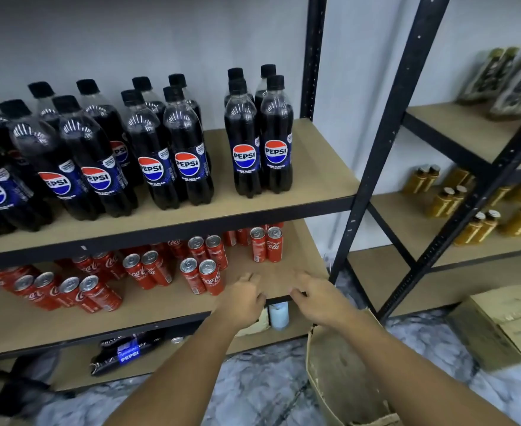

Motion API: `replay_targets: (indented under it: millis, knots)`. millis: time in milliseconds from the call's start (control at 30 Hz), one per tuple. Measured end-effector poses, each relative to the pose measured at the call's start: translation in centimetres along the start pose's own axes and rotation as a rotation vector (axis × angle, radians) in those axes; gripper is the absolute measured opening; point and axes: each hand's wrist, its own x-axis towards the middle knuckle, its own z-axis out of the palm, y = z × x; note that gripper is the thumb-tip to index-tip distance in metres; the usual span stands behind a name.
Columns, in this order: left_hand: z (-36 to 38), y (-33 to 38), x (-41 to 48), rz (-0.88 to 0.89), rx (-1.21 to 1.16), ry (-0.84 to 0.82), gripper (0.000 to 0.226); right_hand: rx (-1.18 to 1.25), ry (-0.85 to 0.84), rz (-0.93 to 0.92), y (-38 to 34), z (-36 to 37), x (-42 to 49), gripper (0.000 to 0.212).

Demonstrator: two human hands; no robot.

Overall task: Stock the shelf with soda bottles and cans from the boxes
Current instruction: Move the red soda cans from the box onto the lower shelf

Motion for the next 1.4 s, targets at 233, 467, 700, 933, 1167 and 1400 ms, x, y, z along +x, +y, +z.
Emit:
replay_targets:
  millis: [233, 467, 700, 933, 1167, 1400]
  knots:
    - [0.0, 0.3, 1.1, -0.077, -0.064, 0.034, 0.048, 0.021, -0.065, -0.017, 1.0, -0.9, 2.0, 0.051]
    - [0.5, -0.3, 2.0, -0.104, -0.114, 0.033, 0.052, 0.053, -0.091, -0.02, 1.6, -0.3, 3.9, 0.056]
    - [2.7, -2.2, 6.2, -0.1, -0.172, 0.077, 0.043, 0.127, -0.071, 0.044, 3.2, 2.3, 8.5, 0.061]
    - [11.2, -6.3, 14.9, -0.117, -0.252, 0.186, 0.057, 0.187, 0.072, 0.063, 8.8, 9.6, 17.0, 0.058]
    - [17.5, -9.8, 22.8, 0.025, -0.566, 0.604, 0.085, 0.418, 0.38, -0.122, 12.9, 16.0, 26.0, 0.074]
    - [20.4, -12.0, 26.5, 0.119, -0.639, 0.632, 0.076, 0.532, 0.509, -0.384, 14.8, 18.9, 31.3, 0.061]
